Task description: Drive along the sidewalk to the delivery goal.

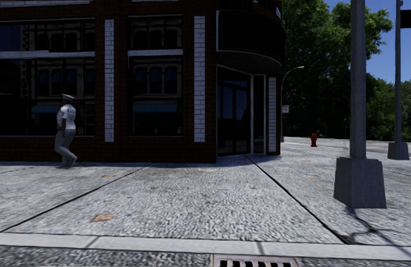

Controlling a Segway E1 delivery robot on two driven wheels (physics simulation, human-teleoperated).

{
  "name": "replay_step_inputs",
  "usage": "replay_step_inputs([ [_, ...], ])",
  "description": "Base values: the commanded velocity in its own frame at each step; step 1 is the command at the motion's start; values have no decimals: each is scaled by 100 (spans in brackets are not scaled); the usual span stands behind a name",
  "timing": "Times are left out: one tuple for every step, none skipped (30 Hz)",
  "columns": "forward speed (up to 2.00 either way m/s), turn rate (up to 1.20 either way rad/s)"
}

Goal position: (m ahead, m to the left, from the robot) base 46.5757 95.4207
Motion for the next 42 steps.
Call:
replay_step_inputs([
  [182,0],
  [182,0],
  [182,0],
  [182,0],
  [182,0],
  [182,-26],
  [182,-49],
  [182,-67],
  [182,-81],
  [182,-96],
  [182,-120],
  [182,-120],
  [182,-120],
  [182,-120],
  [182,-120],
  [182,-82],
  [182,-6],
  [182,0],
  [182,0],
  [182,0],
  [182,0],
  [182,0],
  [182,0],
  [182,0],
  [182,0],
  [182,0],
  [182,0],
  [182,-70],
  [182,-98],
  [182,-120],
  [182,-120],
  [182,-120],
  [182,-120],
  [182,-120],
  [182,-120],
  [182,-120],
  [182,-120],
  [182,-120],
  [182,-120],
  [182,-120],
  [182,-120],
  [182,-120],
])
